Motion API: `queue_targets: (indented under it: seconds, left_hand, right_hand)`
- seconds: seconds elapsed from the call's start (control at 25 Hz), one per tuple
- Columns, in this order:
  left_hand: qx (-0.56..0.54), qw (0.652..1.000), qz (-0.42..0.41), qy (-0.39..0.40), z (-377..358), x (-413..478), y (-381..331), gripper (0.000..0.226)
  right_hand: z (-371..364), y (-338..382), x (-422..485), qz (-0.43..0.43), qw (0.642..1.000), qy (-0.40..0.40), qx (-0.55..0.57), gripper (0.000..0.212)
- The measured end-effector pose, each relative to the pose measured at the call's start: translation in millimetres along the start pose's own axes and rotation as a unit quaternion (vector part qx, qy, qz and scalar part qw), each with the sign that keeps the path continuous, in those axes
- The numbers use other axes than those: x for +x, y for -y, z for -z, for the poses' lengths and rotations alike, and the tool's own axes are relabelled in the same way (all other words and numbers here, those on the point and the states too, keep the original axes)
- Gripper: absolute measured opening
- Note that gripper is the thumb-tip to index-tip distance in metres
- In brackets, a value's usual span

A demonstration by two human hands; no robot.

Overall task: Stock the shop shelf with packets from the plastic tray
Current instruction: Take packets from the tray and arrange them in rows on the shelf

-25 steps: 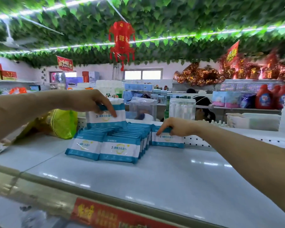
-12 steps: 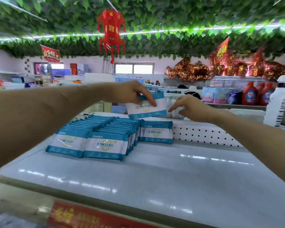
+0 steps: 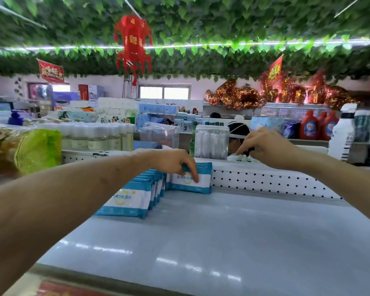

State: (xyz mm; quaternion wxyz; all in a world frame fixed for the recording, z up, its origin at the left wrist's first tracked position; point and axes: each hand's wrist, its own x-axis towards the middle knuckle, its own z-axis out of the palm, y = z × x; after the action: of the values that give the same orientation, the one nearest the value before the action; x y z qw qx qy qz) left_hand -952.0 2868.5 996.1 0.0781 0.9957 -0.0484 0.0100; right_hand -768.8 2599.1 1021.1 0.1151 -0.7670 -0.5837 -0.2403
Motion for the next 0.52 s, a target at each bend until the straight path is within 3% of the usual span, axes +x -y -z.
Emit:
queue_targets:
  seconds: [0.32, 0.52]
  left_hand:
    - [-0.044, 0.995, 0.005, -0.094, 26, -53, 14, 0.049]
    - [0.002, 0.975, 0.158, -0.156, 45, -165, 31, 0.040]
  right_hand:
    - [-11, 58, 37, 0.053, 0.997, 0.036, 0.029, 0.037]
    - [-25, 165, 93, 0.161, 0.984, 0.041, 0.071, 0.033]
